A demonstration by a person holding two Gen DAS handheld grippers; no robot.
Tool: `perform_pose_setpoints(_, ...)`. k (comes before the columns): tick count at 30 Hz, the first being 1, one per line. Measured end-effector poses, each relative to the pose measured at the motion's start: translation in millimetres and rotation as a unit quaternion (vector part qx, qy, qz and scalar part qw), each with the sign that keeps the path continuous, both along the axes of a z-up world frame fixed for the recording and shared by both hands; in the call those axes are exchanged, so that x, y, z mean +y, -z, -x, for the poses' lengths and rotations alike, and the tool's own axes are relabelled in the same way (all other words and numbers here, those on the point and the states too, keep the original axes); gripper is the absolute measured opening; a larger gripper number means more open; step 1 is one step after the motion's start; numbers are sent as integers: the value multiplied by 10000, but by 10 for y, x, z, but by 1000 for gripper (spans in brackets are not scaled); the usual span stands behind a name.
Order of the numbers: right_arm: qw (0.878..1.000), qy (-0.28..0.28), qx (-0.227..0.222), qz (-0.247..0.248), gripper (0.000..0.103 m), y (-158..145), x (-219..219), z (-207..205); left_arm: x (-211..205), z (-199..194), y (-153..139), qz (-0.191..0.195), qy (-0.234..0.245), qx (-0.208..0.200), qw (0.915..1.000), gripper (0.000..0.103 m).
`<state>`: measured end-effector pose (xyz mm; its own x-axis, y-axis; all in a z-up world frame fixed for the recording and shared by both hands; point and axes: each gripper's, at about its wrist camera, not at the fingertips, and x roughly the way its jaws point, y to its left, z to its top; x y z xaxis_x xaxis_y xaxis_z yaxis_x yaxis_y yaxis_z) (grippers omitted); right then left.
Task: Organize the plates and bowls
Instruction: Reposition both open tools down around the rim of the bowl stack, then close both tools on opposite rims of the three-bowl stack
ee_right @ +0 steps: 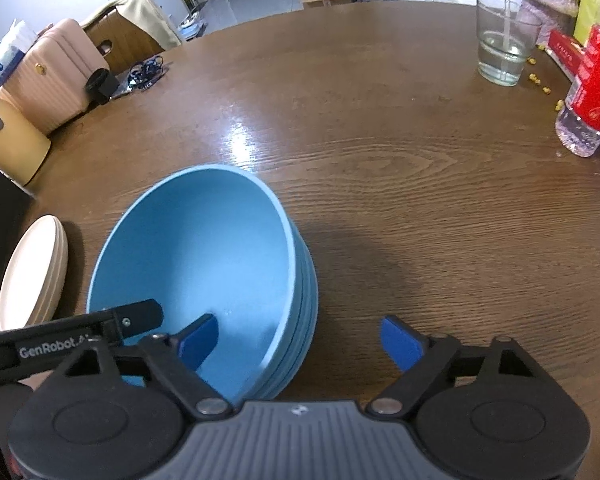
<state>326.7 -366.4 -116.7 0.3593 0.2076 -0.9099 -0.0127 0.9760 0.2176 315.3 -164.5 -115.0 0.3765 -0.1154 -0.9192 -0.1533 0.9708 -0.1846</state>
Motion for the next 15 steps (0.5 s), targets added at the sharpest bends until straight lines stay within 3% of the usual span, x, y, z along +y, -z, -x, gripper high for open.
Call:
perform_pose_setpoints(2,10000,-10,54,-56,84,41,1,-31,-2,-44,41,58,-16,60,10000,87)
perform_pose_setpoints(10,9988,105,336,-354,54,221,-50,-105,-21,-159,211,195,-50,325,9993,76)
perform_pose_setpoints(15,9972,162,396,-610,50,310,-108,-122,-31,-218,266,316,-2,359,9989,76)
